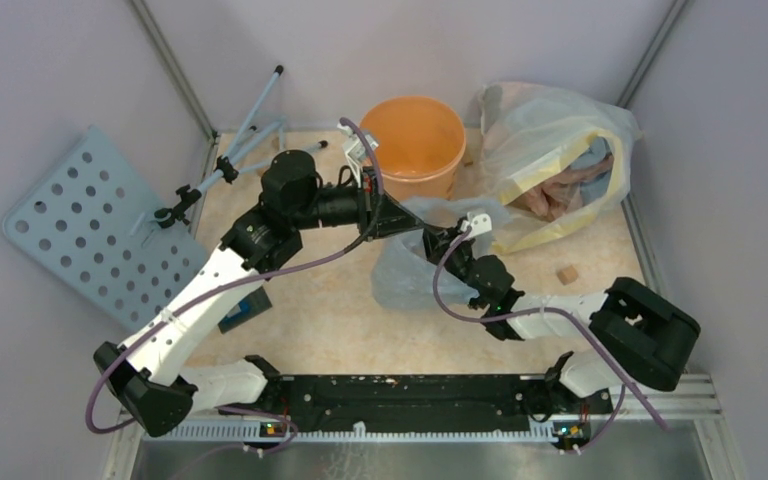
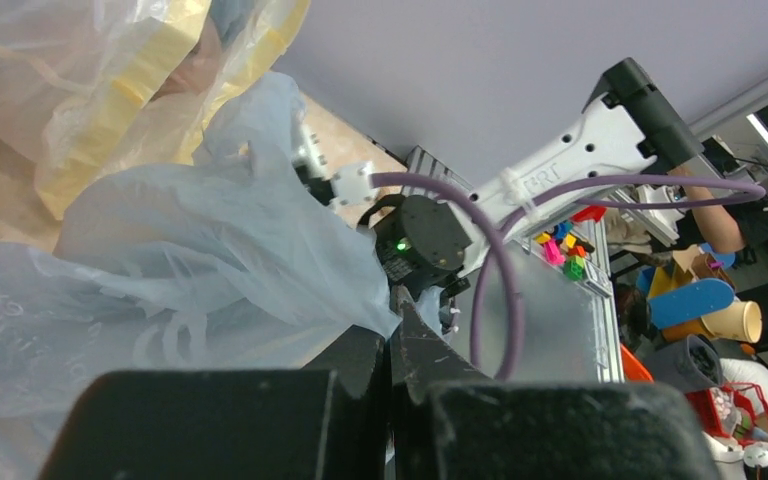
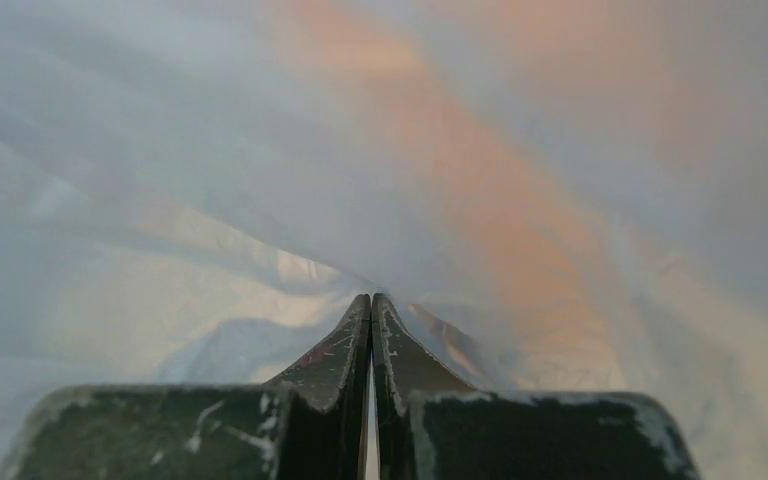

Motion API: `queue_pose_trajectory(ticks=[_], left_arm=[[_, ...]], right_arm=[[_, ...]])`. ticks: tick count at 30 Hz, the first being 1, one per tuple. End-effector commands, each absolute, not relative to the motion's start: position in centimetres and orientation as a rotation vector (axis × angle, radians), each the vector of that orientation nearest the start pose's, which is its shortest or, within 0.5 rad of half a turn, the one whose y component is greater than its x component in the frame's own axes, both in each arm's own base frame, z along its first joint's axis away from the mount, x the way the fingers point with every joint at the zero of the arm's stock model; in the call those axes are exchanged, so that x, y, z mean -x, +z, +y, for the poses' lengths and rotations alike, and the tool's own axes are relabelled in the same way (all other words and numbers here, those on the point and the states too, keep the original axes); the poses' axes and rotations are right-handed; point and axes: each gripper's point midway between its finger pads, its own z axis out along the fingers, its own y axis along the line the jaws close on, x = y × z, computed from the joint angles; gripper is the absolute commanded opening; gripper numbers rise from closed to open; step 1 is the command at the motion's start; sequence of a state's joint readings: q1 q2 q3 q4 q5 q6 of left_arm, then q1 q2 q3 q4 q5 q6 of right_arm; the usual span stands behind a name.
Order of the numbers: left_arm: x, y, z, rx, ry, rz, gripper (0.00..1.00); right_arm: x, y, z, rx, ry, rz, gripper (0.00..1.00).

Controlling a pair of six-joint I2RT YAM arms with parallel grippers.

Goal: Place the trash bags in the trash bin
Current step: Unfold the trash bag at the center of the board.

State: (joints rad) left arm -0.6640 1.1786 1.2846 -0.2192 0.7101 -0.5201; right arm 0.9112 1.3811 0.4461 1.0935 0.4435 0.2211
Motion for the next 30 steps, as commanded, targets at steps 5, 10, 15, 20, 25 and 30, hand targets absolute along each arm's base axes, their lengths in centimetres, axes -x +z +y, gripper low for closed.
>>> queue_pose_trajectory(ticks=[5, 10, 15, 20, 25, 30], left_arm=[[-19.2, 40.1, -32.8, -0.738, -1.549, 1.654, 0.00], [-19.2, 40.2, -35.1, -0.754, -1.608, 1.636, 0.00], [-19.9, 39.6, -36.0, -0.758, -1.583, 1.654, 0.00], [-20.4, 39.2, -35.5, -0.751, -1.509, 1.681, 0.00], [-19.5, 39.5, -34.8, -0.788, -1.490, 1.673, 0.00], [-17.9, 39.5, -33.1, -0.822, -1.454, 1.669, 0.00]], right_arm=[[-30.7, 20.4, 31.1, 0.113, 0.737, 1.426, 0.00], [-30.9, 20.6, 33.4, 0.147, 0.730, 1.395, 0.00], [-30.1, 22.6, 33.7, 0.142, 0.757, 1.323, 0.00], [-30.3, 22.2, 31.8, 0.134, 0.654, 1.333, 0.00], [-31.2, 19.2, 28.7, 0.050, 0.567, 1.433, 0.00], [-31.2, 16.2, 24.1, -0.092, 0.459, 1.501, 0.00]])
